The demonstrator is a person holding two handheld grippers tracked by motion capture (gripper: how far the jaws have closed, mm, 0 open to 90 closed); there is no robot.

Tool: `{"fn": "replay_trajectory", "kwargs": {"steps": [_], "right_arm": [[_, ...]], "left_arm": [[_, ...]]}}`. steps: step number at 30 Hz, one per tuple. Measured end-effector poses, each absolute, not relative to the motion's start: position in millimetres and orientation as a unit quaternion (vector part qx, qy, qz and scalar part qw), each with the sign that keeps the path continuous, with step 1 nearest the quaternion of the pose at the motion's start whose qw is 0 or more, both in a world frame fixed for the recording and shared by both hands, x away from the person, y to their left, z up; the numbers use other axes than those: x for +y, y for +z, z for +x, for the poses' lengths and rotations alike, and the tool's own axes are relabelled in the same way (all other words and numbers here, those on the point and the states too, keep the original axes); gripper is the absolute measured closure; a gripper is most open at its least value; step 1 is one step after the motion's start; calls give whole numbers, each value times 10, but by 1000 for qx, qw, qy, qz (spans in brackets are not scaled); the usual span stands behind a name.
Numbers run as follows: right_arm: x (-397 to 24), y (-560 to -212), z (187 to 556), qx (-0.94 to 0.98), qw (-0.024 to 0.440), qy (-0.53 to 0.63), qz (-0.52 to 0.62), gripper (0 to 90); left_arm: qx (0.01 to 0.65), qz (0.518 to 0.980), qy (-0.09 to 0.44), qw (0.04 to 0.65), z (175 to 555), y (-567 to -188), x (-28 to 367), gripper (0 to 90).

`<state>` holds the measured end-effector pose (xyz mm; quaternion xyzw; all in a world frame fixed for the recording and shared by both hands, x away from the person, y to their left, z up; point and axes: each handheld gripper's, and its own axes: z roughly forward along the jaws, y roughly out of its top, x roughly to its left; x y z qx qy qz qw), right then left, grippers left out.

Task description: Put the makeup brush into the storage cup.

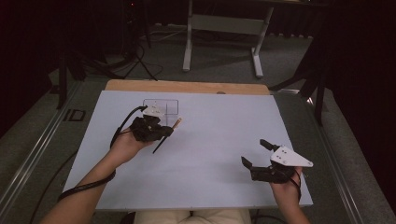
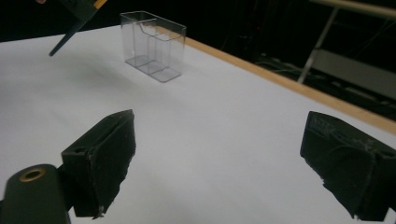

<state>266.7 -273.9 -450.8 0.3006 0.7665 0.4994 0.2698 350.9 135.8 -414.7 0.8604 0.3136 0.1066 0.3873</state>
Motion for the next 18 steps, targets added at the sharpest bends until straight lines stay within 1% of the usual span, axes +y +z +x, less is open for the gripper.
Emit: {"fn": "replay_trajectory", "kwargs": {"steps": [2,3,7,10,14,18], "right_arm": [[-2730,-4527,2690,773,245,501,303,112],[-2722,-4539,2687,774,244,500,302,146],[-2692,-4530,2666,772,254,500,300,132],[-2696,-4499,2664,766,253,509,300,128],[-2697,-4456,2679,770,248,507,296,113],[-2679,-4386,2706,769,232,515,299,108]], "left_arm": [[313,857,105,395,3506,-4125,1371,848],[316,853,113,400,3500,-4117,1377,848],[320,845,113,413,3491,-4096,1388,848],[320,841,119,420,3473,-4071,1388,848],[325,830,122,438,3461,-4011,1405,848],[326,820,129,452,3450,-3950,1410,848]]}}
